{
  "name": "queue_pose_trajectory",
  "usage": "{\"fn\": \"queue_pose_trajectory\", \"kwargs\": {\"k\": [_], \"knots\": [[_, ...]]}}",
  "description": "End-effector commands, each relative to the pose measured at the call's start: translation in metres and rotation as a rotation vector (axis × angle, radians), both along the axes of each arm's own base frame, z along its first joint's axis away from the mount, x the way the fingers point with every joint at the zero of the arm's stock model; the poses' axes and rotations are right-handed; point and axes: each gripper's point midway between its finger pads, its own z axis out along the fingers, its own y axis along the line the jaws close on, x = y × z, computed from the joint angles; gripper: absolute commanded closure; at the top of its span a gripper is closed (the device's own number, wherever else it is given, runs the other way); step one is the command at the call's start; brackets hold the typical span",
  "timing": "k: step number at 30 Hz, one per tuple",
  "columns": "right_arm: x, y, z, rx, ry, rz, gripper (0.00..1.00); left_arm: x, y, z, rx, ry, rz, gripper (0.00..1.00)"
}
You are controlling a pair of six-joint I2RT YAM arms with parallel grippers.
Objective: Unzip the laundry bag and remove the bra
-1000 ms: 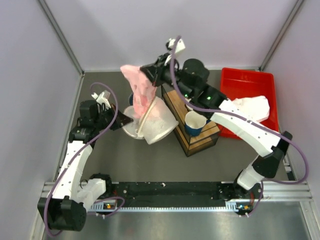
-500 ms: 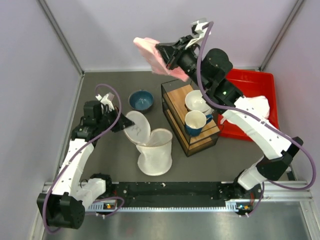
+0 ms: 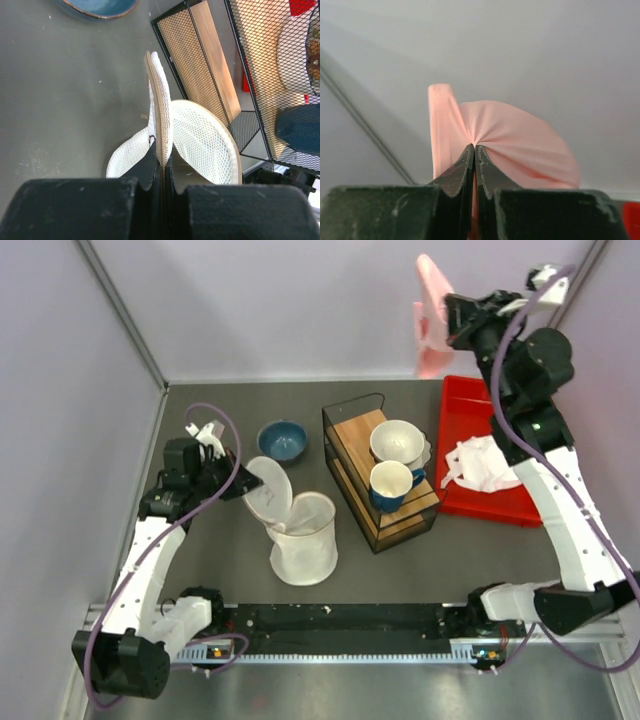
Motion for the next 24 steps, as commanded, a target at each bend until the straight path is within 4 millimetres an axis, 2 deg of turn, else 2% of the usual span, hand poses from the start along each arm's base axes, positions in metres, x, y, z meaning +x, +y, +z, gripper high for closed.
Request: {"fn": "queue_pose_trajectory", "kwargs": {"k": [1,4,5,6,8,9,11,12,13,16,17,18,19,20,21,23,24], "knots": [[-0.002,-0.073,-0.018,0.025,0.040,-0.204,1.00,0.011,0.012,0.033,0.064,-0.125,0.045,1.00],[0.007,-0.106,-0.061,0.018,0.139,-0.295,1.00,0.012,0.016,0.047,0.079,-0.180,0.057,1.00],[0.012,-0.128,-0.074,0.028,0.171,-0.346,1.00,0.011,0.016,0.052,0.083,-0.193,0.056,1.00],[0.018,-0.135,-0.099,0.022,0.226,-0.360,1.00,0.011,0.017,0.055,0.087,-0.197,0.055,1.00],[0.026,-0.162,-0.126,0.054,0.287,-0.414,1.00,0.011,0.020,0.063,0.103,-0.209,0.063,1.00],[0.031,-0.177,-0.149,0.064,0.337,-0.440,1.00,0.011,0.020,0.065,0.107,-0.212,0.064,1.00],[0.045,-0.192,-0.176,0.077,0.399,-0.465,1.00,0.011,0.024,0.074,0.124,-0.232,0.073,1.00],[0.051,-0.203,-0.182,0.079,0.411,-0.487,1.00,0.012,0.025,0.074,0.131,-0.228,0.077,1.00],[0.065,-0.209,-0.203,0.069,0.464,-0.495,1.00,0.013,0.028,0.076,0.139,-0.232,0.084,1.00],[0.087,-0.219,-0.219,0.046,0.511,-0.509,1.00,0.016,0.033,0.084,0.125,-0.235,0.114,1.00],[0.100,-0.220,-0.241,0.036,0.565,-0.510,1.00,0.016,0.033,0.085,0.111,-0.238,0.111,1.00],[0.109,-0.225,-0.239,0.028,0.573,-0.529,1.00,0.016,0.032,0.088,0.096,-0.244,0.105,1.00],[0.110,-0.227,-0.257,0.022,0.653,-0.542,0.85,0.018,0.036,0.089,0.092,-0.239,0.120,1.00],[0.120,-0.230,-0.281,0.010,0.725,-0.551,0.61,0.018,0.038,0.091,0.096,-0.243,0.126,1.00],[0.124,-0.231,-0.268,0.015,0.724,-0.555,0.26,0.019,0.041,0.091,0.106,-0.244,0.137,1.00],[0.123,-0.229,-0.276,0.026,0.773,-0.549,0.14,0.019,0.044,0.094,0.123,-0.248,0.144,1.00],[0.119,-0.228,-0.271,0.032,0.765,-0.547,0.12,0.020,0.045,0.094,0.132,-0.248,0.147,1.00]]}}
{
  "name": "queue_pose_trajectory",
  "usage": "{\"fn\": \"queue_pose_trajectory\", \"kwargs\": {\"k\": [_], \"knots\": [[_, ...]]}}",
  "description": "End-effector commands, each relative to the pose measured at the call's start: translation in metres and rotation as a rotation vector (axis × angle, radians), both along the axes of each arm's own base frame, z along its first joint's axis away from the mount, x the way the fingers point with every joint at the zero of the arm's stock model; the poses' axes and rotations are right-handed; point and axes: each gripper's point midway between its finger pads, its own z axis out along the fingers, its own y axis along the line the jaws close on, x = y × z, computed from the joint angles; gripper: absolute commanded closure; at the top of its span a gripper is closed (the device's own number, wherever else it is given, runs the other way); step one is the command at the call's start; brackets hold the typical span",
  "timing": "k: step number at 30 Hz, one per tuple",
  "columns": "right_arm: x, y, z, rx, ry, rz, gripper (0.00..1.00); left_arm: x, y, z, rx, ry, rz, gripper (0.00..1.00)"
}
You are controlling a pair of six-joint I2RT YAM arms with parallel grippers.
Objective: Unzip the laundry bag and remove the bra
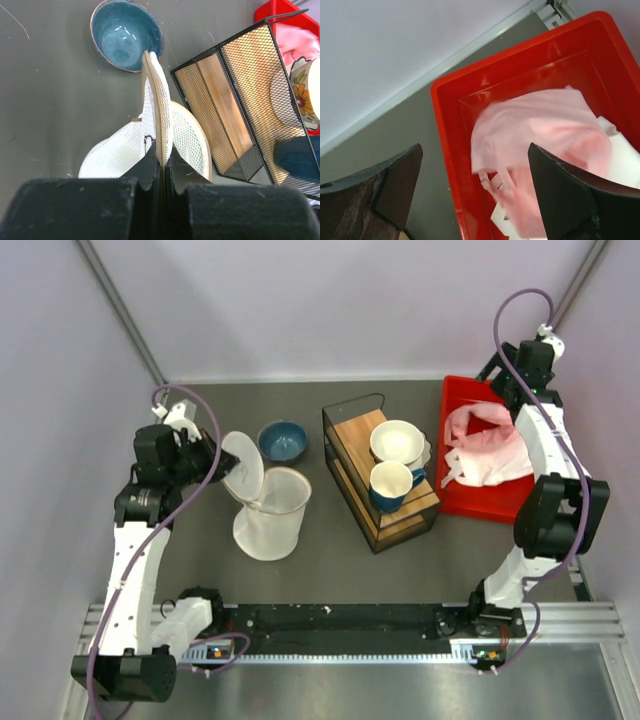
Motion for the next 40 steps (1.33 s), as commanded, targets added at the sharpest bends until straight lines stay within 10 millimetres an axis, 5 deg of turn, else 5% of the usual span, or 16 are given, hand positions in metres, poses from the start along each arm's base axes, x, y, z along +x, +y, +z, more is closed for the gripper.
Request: {"fn": "queue_pose_trajectory", "kwargs": {"k": [1,2,7,15,16,18,19,20,29,40], "knots": [[-0.012,-0.003,0.041,0.013,-0.037,-0.033,0.10,0.006,0.013,0.026,0.039,-0.067,0.035,1.00],[-0.017,-0.004,0.038,0.008,-0.031,-0.044,0.01,0.008,0.017,0.029,0.046,-0.073,0.050,1.00],[-0.052,-0.005,0.067,-0.061,-0.064,-0.050,0.01,0.022,0.048,0.029,0.044,-0.055,0.147,1.00],[-0.094,0.039,0.109,-0.101,-0.123,0.121,0.01,0.030,0.097,0.033,0.026,-0.073,0.429,0.99],[-0.097,0.042,0.113,-0.114,-0.126,0.140,0.01,0.027,0.100,0.033,0.021,-0.071,0.455,0.88],[-0.100,0.055,0.119,-0.115,-0.131,0.187,0.01,0.021,0.103,0.037,0.030,-0.083,0.474,0.40],[-0.101,0.058,0.119,-0.118,-0.124,0.203,0.01,0.019,0.102,0.042,0.035,-0.096,0.474,0.09],[-0.102,0.062,0.121,-0.118,-0.126,0.216,0.01,0.015,0.102,0.048,0.037,-0.110,0.473,0.01],[-0.104,0.069,0.114,-0.099,-0.111,0.243,0.01,-0.010,0.083,0.094,0.029,-0.255,0.384,0.01],[-0.108,0.067,0.120,-0.113,-0.123,0.236,0.01,-0.006,0.067,0.080,-0.040,-0.238,0.309,0.01]]}}
